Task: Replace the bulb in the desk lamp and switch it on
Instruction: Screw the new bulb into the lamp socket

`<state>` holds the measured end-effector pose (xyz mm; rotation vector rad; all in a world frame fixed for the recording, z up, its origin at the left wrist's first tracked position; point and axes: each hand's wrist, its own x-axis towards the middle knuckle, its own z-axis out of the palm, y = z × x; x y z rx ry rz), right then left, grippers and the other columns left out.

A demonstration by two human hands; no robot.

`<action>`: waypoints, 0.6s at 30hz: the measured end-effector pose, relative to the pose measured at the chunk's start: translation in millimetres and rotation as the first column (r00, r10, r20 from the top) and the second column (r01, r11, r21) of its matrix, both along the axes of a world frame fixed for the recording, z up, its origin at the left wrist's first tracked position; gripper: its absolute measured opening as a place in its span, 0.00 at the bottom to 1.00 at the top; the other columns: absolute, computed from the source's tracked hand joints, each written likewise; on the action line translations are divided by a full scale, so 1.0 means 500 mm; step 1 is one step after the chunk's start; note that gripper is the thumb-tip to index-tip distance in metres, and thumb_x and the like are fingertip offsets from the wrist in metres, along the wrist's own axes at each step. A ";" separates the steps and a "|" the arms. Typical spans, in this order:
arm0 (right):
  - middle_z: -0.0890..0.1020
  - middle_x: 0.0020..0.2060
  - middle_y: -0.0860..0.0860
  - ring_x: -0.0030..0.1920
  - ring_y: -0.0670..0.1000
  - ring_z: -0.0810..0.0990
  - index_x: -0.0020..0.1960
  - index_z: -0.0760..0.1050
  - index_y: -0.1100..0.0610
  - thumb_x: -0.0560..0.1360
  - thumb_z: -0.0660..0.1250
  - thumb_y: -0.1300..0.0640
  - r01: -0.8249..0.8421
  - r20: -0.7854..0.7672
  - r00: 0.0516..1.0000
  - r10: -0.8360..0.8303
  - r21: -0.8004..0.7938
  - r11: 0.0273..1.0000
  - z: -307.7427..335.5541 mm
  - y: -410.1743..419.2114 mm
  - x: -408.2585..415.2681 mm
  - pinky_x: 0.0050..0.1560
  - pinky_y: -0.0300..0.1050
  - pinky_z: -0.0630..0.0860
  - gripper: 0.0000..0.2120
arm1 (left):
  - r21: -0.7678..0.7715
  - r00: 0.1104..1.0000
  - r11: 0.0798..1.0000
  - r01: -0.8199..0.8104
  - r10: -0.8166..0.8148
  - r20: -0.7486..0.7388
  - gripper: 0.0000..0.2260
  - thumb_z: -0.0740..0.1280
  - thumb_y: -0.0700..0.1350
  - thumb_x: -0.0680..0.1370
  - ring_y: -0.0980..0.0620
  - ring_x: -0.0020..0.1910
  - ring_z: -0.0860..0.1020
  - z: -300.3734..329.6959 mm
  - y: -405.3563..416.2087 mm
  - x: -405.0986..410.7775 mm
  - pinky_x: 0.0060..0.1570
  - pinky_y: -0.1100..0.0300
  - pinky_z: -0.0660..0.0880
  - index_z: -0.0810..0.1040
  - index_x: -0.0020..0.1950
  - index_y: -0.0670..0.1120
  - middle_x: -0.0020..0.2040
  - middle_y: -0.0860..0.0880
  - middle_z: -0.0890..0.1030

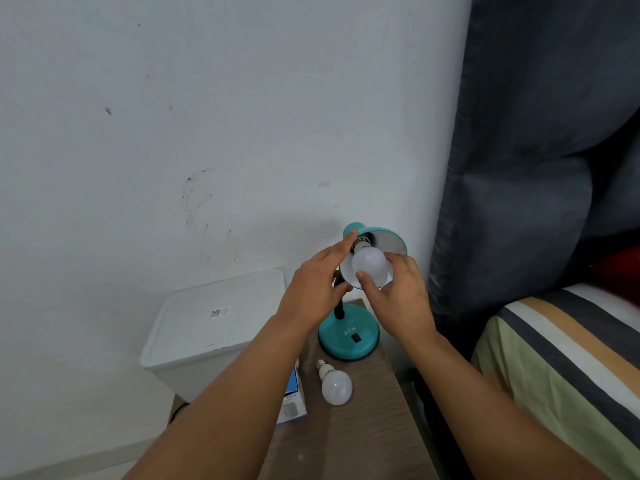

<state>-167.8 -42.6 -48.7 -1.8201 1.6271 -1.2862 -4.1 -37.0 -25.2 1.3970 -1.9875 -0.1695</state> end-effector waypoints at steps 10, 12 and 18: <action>0.72 0.64 0.51 0.58 0.52 0.76 0.70 0.67 0.52 0.75 0.69 0.44 -0.016 -0.015 1.000 0.016 -0.019 1.000 0.008 0.002 -0.001 0.56 0.46 0.76 0.27 | 0.031 1.000 1.000 0.001 -0.001 -0.015 0.41 0.73 0.40 0.75 0.54 0.52 0.78 0.000 -0.003 0.000 0.56 0.54 0.79 0.56 0.79 0.64 0.67 0.53 0.76; 0.73 0.64 0.51 0.59 0.53 0.76 0.69 0.68 0.54 0.75 0.67 0.41 0.013 -0.008 1.000 -0.013 0.020 1.000 0.012 0.000 0.000 0.54 0.46 0.75 0.28 | 0.029 1.000 1.000 0.003 -0.002 -0.025 0.41 0.73 0.40 0.75 0.55 0.52 0.78 0.000 -0.003 0.000 0.57 0.54 0.79 0.56 0.78 0.64 0.67 0.52 0.76; 0.72 0.65 0.51 0.59 0.53 0.76 0.71 0.64 0.51 0.72 0.73 0.47 -0.052 -0.055 0.997 0.050 -0.027 0.998 0.016 0.004 -0.003 0.56 0.49 0.78 0.32 | 0.031 0.999 1.000 -0.002 0.003 -0.034 0.41 0.74 0.40 0.74 0.55 0.51 0.78 0.001 -0.002 -0.002 0.57 0.54 0.78 0.56 0.78 0.64 0.67 0.52 0.76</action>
